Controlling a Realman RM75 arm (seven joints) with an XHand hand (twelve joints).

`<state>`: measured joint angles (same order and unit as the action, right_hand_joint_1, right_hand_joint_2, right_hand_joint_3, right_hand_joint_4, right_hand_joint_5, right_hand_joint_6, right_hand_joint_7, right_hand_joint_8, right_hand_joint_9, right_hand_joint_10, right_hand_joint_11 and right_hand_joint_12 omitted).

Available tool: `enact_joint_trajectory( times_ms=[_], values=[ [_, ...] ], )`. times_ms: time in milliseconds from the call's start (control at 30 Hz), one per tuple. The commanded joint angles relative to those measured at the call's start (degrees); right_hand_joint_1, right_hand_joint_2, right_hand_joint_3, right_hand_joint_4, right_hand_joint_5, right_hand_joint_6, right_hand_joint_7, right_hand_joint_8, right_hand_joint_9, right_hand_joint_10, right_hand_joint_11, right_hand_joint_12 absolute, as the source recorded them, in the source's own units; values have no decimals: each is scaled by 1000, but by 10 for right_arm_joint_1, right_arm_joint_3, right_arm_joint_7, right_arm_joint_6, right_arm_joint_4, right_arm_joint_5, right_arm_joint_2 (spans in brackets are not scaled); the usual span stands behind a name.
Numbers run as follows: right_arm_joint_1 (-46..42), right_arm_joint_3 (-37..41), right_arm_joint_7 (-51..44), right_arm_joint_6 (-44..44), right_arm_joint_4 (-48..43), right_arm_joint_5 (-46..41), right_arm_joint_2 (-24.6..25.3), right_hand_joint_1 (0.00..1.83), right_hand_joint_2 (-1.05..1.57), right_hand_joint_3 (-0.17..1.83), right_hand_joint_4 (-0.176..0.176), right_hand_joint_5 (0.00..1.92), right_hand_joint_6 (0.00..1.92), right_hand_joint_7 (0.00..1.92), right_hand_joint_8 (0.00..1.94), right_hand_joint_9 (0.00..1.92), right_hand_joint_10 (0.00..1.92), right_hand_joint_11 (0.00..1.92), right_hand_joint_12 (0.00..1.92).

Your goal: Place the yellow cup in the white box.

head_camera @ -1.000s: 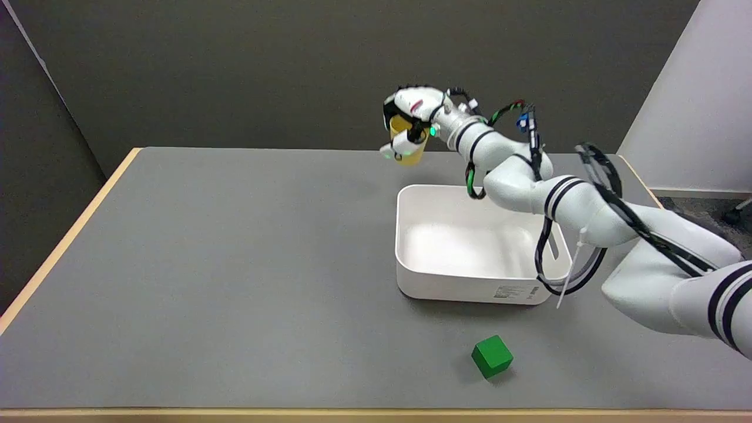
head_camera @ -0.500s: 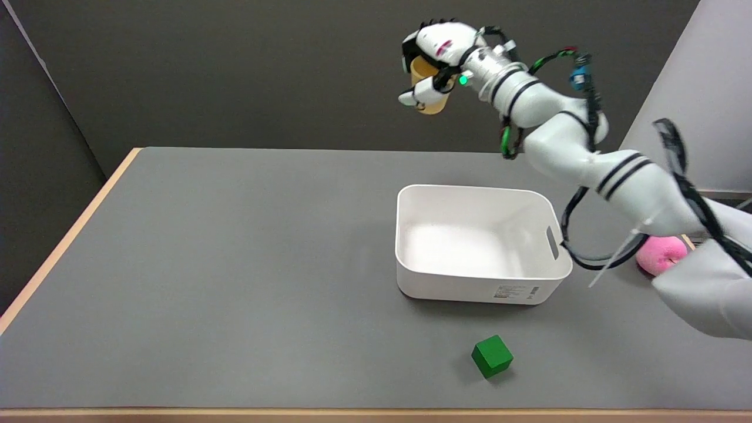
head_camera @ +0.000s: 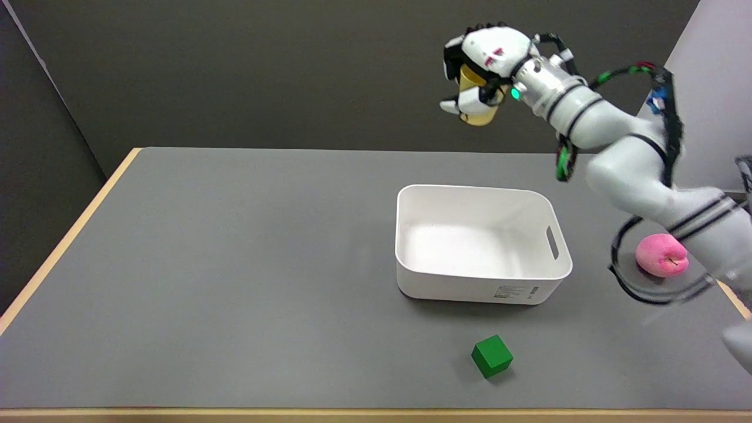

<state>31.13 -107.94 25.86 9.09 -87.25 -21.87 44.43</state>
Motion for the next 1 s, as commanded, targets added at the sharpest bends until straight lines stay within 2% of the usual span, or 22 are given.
enact_joint_trajectory(
  times_ms=[33,233,600,733,1000],
  values=[
    [-305,186,-7,-37,-166,-56,-53,1349,1085,263,-161,609,1481,865,1238,819,1446,855,1650],
    [-381,192,-7,-117,-169,-60,-66,1350,1080,270,-157,615,1482,867,1236,820,1446,850,1667],
    [-500,170,-31,-186,-167,-71,-61,1348,1079,273,-147,622,1476,863,1238,813,1456,823,1728],
    [-504,157,-74,-196,-157,-71,-46,1348,1081,270,-149,620,1476,862,1244,811,1458,821,1741],
    [-447,122,-76,-193,-106,-71,-45,1347,1087,261,-147,617,1479,856,1254,807,1457,819,1735]
  ],
)
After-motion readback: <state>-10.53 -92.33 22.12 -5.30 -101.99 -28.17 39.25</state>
